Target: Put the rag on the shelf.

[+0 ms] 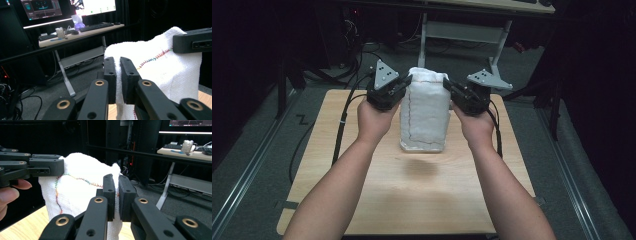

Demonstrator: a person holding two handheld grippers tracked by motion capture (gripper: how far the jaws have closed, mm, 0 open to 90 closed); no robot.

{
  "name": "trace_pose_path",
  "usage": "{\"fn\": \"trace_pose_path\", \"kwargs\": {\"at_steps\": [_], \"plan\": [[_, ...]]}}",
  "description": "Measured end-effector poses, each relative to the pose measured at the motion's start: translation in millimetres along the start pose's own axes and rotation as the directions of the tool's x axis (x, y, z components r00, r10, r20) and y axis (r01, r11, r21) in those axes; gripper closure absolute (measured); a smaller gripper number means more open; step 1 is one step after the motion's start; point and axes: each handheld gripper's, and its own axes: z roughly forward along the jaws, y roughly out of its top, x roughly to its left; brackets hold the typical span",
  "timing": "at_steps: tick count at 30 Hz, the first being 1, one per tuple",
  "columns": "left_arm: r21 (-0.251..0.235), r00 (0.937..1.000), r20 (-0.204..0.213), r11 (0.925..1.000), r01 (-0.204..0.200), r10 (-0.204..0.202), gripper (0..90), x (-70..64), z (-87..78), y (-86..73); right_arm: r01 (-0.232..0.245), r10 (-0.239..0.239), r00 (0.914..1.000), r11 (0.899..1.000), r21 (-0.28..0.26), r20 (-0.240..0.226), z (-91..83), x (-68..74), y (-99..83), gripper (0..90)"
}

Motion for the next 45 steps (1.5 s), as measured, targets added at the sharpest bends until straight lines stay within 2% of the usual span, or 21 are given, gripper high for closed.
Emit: {"fn": "trace_pose_path", "kwargs": {"at_steps": [4,6,8,9,11,13,16,19,23,26,28,32,34,36,37,38,40,45], "plan": [[-0.002,0.9985,0.017,0.9986,0.053,-0.053,84.0,9.8,12.2,-4.9,0.002,-0.002,1.0,1.0,0.016,0.006,10.8,-6.9,-0.1,86.0],[0.004,0.999,0.009,0.999,0.045,-0.045,84.0,11.8,17.6,-7.0,-0.013,0.013,0.9999,1.0,0.024,0.002,16.7,-11.4,0.2,86.0],[0.015,0.9995,-0.026,0.9998,-0.016,0.016,84.0,9.9,23.4,-8.2,-0.024,0.024,0.9997,0.999,0.025,-0.006,23.1,-16.3,1.0,85.9],[0.022,0.9988,-0.037,0.9992,-0.032,0.033,83.9,9.5,27.2,-8.2,-0.029,0.028,0.9996,0.999,0.026,0.002,27.3,-18.5,1.3,85.9],[0.028,0.9992,-0.038,0.9996,-0.011,0.012,83.9,13.0,34.4,-7.5,-0.048,0.047,0.9988,0.998,0.045,0.009,37.3,-24.3,2.8,85.9],[0.033,0.9989,-0.047,0.9995,-0.003,0.004,83.9,16.3,40.9,-6.9,-0.048,0.047,0.9987,0.997,0.054,0.02,44.9,-29.6,4.0,85.9],[0.056,0.9973,-0.069,0.9981,-0.023,0.027,83.9,18.9,52.5,-7.7,-0.032,0.03,0.9992,0.997,0.074,0.028,54.1,-35.0,3.9,85.9],[0.082,0.9967,-0.075,0.9964,-0.023,0.029,83.8,20.7,64.3,-10.6,-0.029,0.026,0.9988,0.995,0.093,0.041,61.4,-39.7,0.7,85.9],[0.121,0.9978,-0.066,0.9926,0.009,-0.001,83.6,25.1,78.3,-20.0,-0.04,0.034,0.9984,0.991,0.128,0.046,71.0,-48.1,-9.4,85.8],[0.162,0.9975,-0.069,0.9868,-0.001,0.012,83.5,25.5,88.1,-33.7,-0.032,0.024,0.9984,0.987,0.158,0.05,78.5,-52.6,-20.6,85.7],[0.215,0.9981,-0.059,0.9761,0.03,-0.018,83.3,25.3,93.9,-46.6,-0.04,0.031,0.9982,0.981,0.19,0.051,84.4,-54.8,-30.7,85.7],[0.242,0.9965,-0.019,0.9666,0.083,-0.081,83.2,32.1,96.6,-62.6,-0.045,0.038,0.9986,0.97,0.238,0.037,92.9,-58.3,-46.2,85.7],[0.253,0.9951,-0.019,0.9624,0.099,-0.098,82.8,34.1,97.3,-66.9,-0.056,0.05,0.9983,0.964,0.261,0.029,95.5,-59.8,-50.1,84.9],[0.27,0.992,-0.024,0.9544,0.126,-0.124,80.6,36.3,99.3,-70.0,-0.058,0.05,0.9981,0.962,0.268,0.038,97.7,-60.2,-52.7,82.3],[0.272,0.9909,-0.039,0.9529,0.135,-0.129,77.1,36.9,99.7,-71.2,-0.062,0.052,0.9977,0.961,0.269,0.044,98.3,-60.1,-53.6,80.0],[0.27,0.9891,-0.036,0.9515,0.147,-0.143,73.9,38.5,99.5,-72.2,-0.065,0.052,0.9971,0.961,0.268,0.055,98.8,-59.9,-54.1,78.8],[0.266,0.9886,-0.034,0.952,0.151,-0.147,78.8,39.5,98.6,-73.4,-0.072,0.061,0.9968,0.962,0.262,0.051,98.9,-60.9,-54.2,76.8],[0.255,0.9865,-0.037,0.953,0.164,-0.159,74.6,40.8,95.5,-72.8,-0.071,0.06,0.9971,0.961,0.266,0.046,98.6,-60.8,-55.1,76.8]]}}
